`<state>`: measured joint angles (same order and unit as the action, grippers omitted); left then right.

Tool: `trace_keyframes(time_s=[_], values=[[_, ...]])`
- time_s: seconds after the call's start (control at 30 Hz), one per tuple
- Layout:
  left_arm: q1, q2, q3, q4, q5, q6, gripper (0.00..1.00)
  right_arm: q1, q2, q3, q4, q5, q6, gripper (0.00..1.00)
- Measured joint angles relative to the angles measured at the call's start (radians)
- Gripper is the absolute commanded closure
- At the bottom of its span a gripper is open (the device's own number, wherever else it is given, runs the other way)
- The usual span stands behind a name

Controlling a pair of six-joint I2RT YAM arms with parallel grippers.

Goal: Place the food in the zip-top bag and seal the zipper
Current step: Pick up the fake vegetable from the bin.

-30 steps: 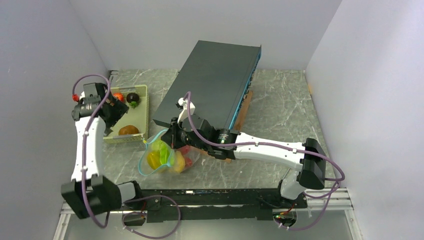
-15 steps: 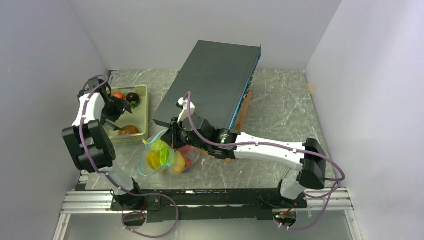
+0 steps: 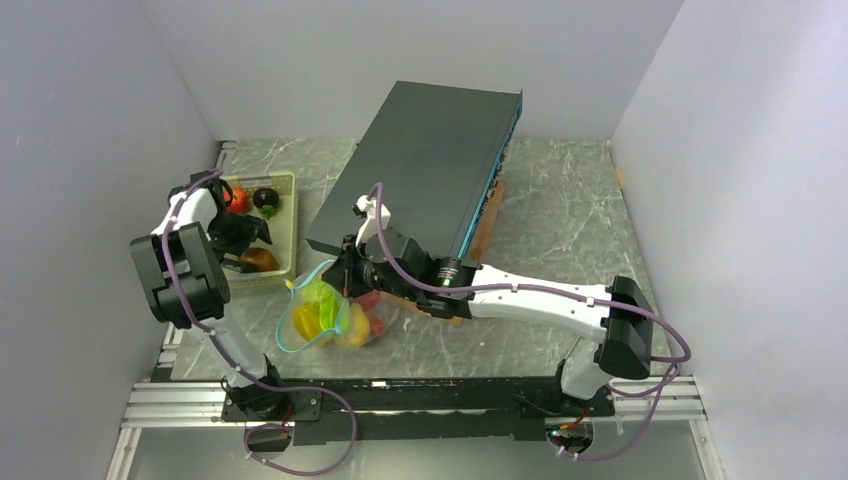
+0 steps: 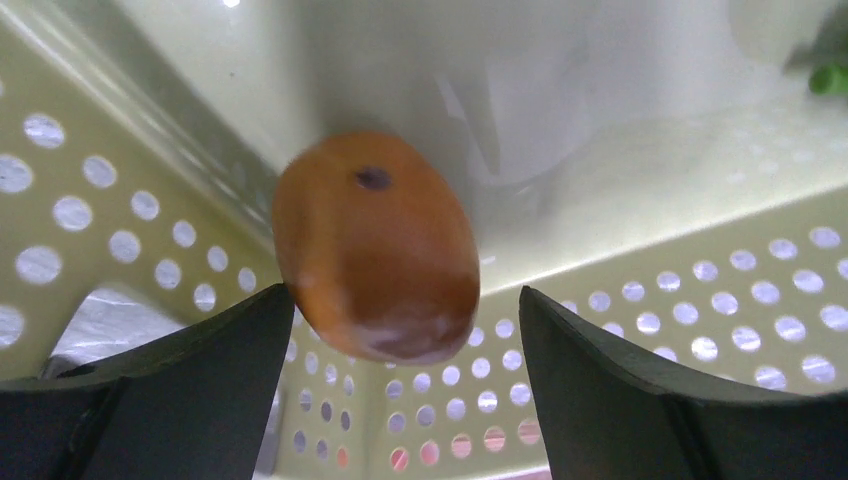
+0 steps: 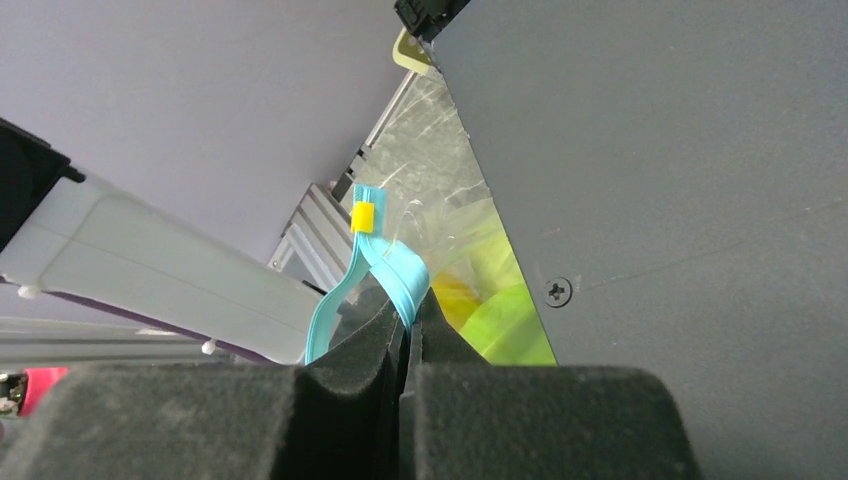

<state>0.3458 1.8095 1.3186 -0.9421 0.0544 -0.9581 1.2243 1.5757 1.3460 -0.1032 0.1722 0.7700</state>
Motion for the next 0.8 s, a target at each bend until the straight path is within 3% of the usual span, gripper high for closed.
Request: trace_keyframes(time_s=[0.1,0.3,0.53,0.8], values=[[0.002,0.036,0.0,0.004,0.0,-0.008,0.2,0.0,0.0,0.0,0.0,0.0,0.0,1.0],[0.005,0.059,-0.006,0.01,-0.016,-0.013,0.39,0.0,-0.001,-0.001,0.0,0.0,0.0,1.0],[0.005,-0.043,-0.031,0.001,-0.073,0.003,0.67,0.0,-0.001,-0.001,0.0,0.0,0.001,1.0],[-0.019,-0.396,-0.073,-0.005,-0.109,0.109,0.67,0.0,-0.001,-0.001,0.0,0.0,0.0,1.0]])
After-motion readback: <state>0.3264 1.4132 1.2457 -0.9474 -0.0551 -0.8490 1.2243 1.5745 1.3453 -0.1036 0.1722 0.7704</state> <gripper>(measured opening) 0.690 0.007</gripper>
